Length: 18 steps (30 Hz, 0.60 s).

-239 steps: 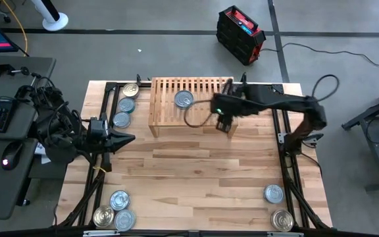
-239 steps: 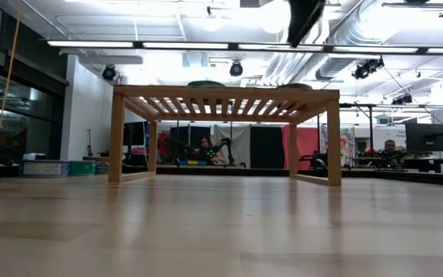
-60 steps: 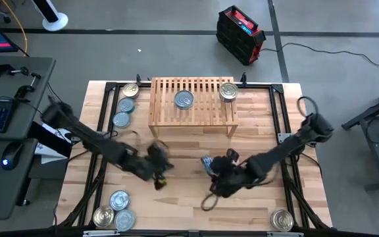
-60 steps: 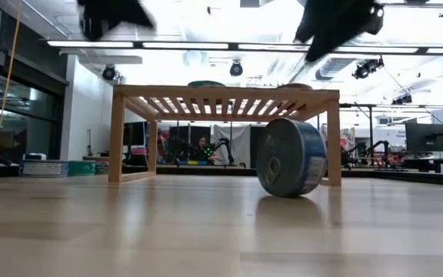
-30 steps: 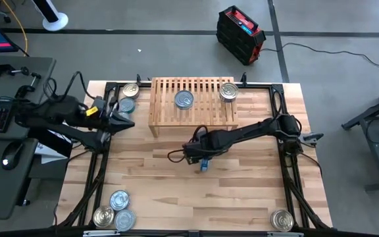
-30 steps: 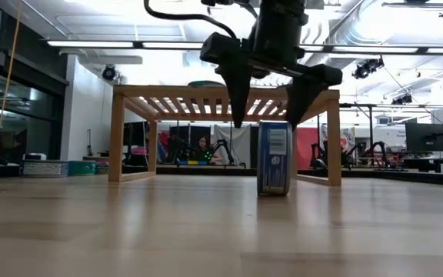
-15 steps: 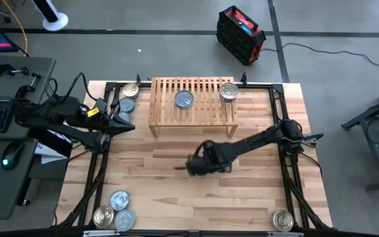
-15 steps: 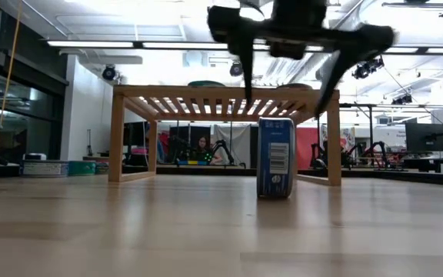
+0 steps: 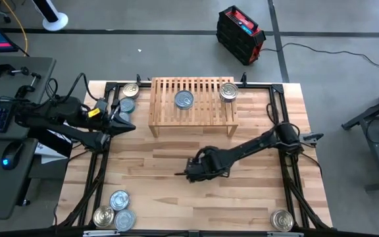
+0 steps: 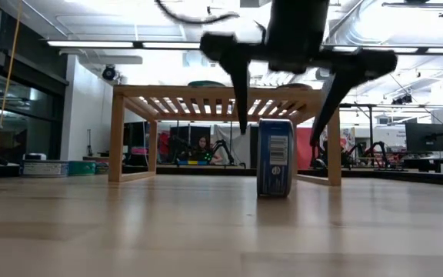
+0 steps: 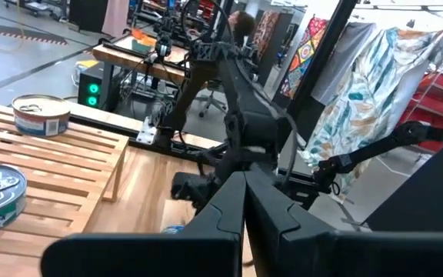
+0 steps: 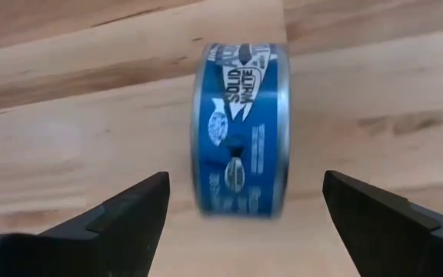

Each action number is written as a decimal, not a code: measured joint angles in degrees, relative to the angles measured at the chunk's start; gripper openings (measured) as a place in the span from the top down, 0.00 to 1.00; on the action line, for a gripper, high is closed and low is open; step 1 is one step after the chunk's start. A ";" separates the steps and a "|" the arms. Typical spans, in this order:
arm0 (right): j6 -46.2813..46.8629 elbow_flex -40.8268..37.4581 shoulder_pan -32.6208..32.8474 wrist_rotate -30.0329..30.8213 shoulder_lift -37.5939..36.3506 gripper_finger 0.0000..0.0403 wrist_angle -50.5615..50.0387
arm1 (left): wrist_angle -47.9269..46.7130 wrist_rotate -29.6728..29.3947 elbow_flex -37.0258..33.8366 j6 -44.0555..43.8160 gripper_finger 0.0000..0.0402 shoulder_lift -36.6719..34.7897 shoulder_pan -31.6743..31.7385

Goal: Stack canned seafood by type on shelf
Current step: Put the blue tuna can on the shelf

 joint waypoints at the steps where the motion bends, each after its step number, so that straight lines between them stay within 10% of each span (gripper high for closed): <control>1: -0.42 0.00 -0.36 0.00 0.48 0.17 -0.32 | -0.04 0.00 0.00 -0.39 1.00 0.00 0.00; 9: -4.52 0.00 -2.62 -0.22 1.42 0.23 -1.70 | -0.56 -0.02 0.00 -0.85 1.00 0.00 0.00; 18: -9.48 0.10 -2.25 -2.89 1.15 0.72 -2.02 | -0.40 -0.04 0.00 -0.17 1.00 0.00 0.00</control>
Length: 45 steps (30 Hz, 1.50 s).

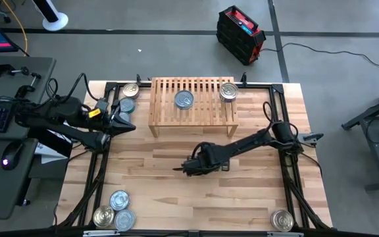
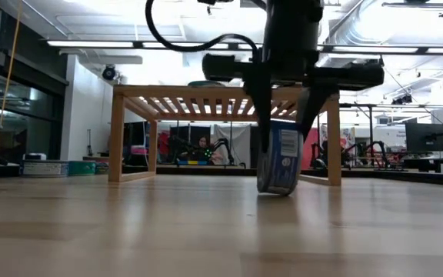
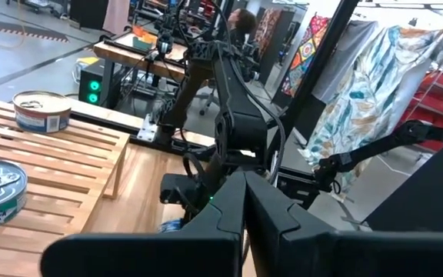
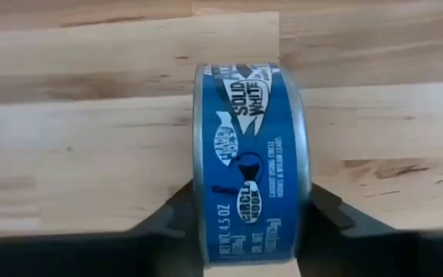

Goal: Stack canned seafood by type on shelf
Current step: Put the blue tuna can on the shelf

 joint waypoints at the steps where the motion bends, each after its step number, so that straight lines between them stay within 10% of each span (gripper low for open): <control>1: -1.07 0.38 0.40 -0.04 -0.16 0.72 -0.44 | 0.19 -0.05 0.00 0.00 1.00 0.00 0.00; 7: 0.29 5.16 5.26 5.57 -5.40 0.72 -5.28 | 1.44 -0.66 0.02 -0.01 1.00 3.18 0.11; 16: -9.36 15.16 1.49 32.42 -13.32 0.72 -8.53 | 2.81 -0.69 -0.02 1.09 1.00 14.65 3.41; 29: -50.11 17.67 -20.72 27.54 -12.47 0.72 -5.22 | 8.51 -0.70 0.02 -7.35 1.00 8.25 3.27; 45: -60.30 17.68 -25.45 22.82 -9.64 0.72 -5.68 | 14.76 -4.79 0.02 -10.17 1.00 5.40 1.49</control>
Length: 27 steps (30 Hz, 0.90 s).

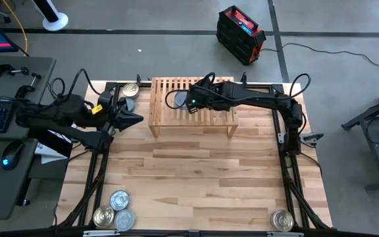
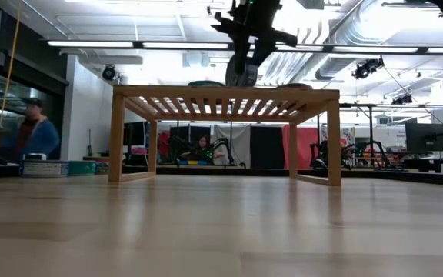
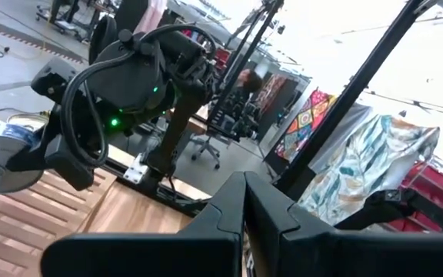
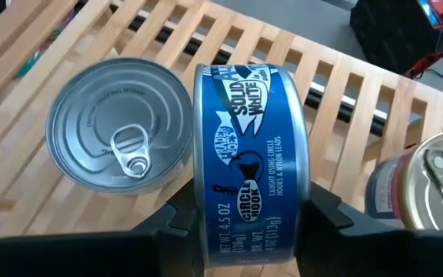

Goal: Stack canned seafood by type on shelf
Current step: Put the blue tuna can on the shelf

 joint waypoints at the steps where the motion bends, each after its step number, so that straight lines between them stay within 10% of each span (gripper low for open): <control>1: -0.09 -0.01 0.00 -0.04 0.06 0.72 -0.05 | 0.06 -0.01 0.00 -0.04 1.00 0.02 0.00; 27: 5.57 -0.01 -1.15 -0.77 0.51 0.72 5.01 | -0.61 0.00 0.00 0.71 1.00 -0.28 -0.02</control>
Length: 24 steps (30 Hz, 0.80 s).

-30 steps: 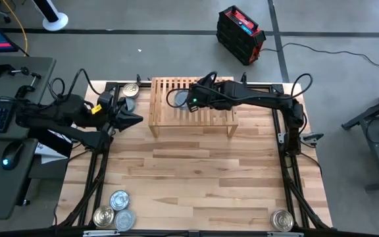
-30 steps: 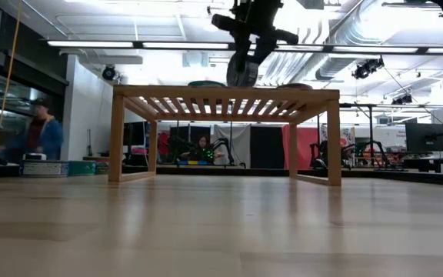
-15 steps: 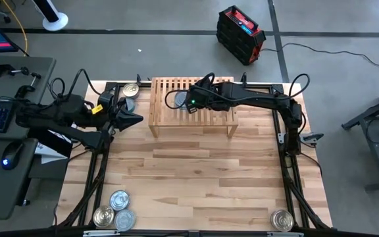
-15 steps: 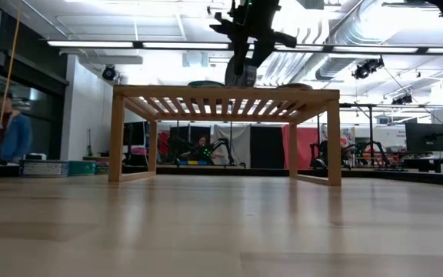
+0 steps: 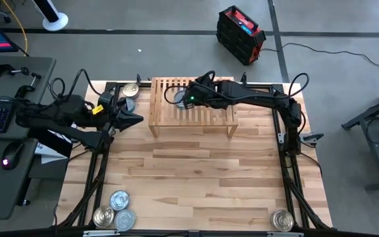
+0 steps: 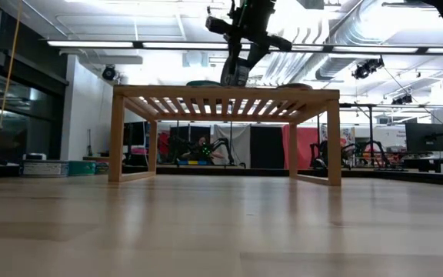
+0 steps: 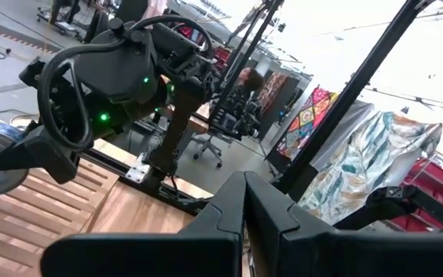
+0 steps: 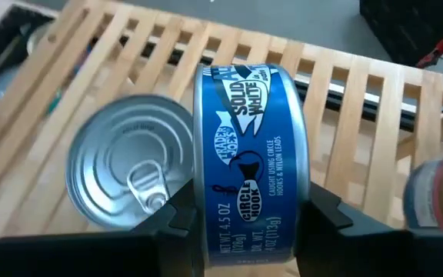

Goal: Stack canned seafood by type on shelf
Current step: Put the blue tuna can on the shelf

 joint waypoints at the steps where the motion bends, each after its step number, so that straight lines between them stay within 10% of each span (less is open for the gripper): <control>1: 0.45 0.00 -0.07 0.02 0.00 0.72 0.47 | 0.02 0.01 0.00 0.01 1.00 -0.05 0.00; 24: 0.50 0.00 -3.04 -6.05 -0.32 0.72 0.38 | -1.49 0.02 -0.02 1.21 1.00 -7.28 0.00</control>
